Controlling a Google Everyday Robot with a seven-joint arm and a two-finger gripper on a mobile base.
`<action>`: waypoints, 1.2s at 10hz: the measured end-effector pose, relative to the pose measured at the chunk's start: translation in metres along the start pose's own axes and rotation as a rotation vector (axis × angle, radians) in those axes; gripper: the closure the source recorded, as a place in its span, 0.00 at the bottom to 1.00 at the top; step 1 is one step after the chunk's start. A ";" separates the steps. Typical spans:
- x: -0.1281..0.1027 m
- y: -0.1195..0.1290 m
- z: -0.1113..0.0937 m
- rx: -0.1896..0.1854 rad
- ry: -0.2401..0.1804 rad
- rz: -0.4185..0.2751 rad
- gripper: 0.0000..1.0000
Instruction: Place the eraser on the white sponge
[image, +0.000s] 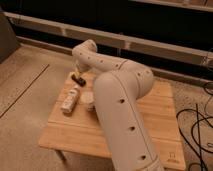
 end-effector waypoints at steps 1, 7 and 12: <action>-0.004 0.006 0.014 -0.046 0.000 -0.013 0.35; 0.005 0.017 0.069 -0.179 0.076 -0.137 0.35; 0.030 0.012 0.092 -0.145 0.177 -0.173 0.35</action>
